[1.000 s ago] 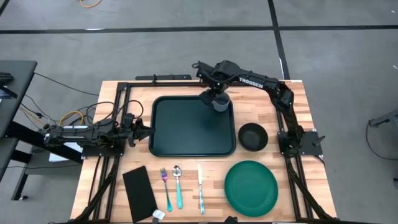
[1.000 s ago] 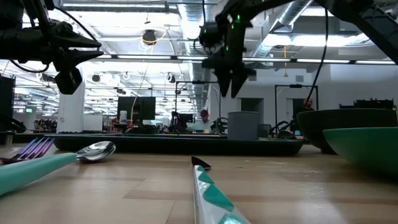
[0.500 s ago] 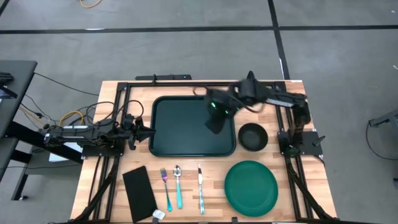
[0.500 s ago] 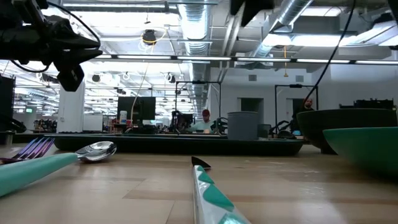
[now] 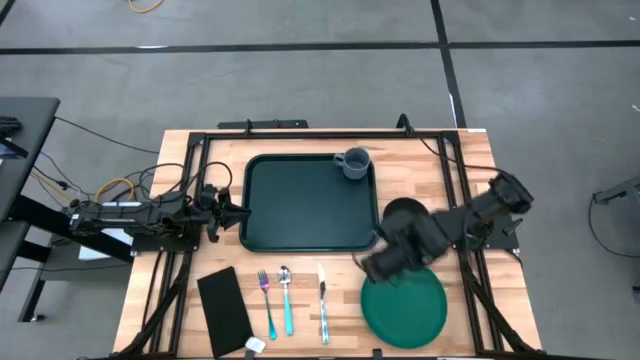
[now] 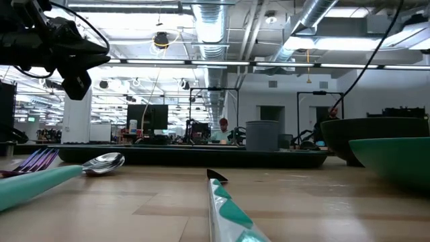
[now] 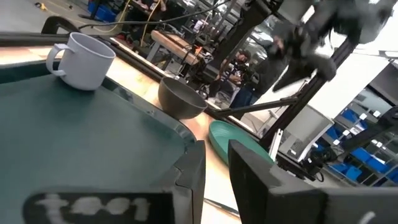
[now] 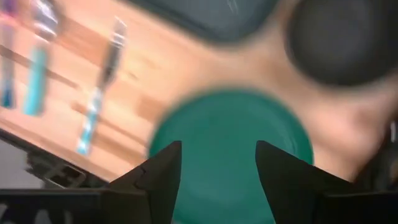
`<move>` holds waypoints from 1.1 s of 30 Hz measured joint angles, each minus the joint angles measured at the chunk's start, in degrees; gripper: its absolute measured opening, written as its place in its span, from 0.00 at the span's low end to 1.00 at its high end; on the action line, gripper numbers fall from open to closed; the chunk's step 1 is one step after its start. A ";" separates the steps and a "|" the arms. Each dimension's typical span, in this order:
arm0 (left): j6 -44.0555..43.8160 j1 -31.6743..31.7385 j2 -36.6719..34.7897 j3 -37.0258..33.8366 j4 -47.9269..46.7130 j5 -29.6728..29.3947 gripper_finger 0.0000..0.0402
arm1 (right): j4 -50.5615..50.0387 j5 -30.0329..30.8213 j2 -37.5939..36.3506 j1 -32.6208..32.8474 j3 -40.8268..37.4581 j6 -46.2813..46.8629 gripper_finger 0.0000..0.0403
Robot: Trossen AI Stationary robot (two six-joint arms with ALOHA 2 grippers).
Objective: Set up tray
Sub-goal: Put the green plate on the black tray to the bottom of the gray mug
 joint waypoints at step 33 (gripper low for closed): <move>-3.40 -0.01 -0.01 -0.01 -0.02 0.16 0.14 | 28.57 -17.21 -1.87 24.54 -41.52 45.58 0.42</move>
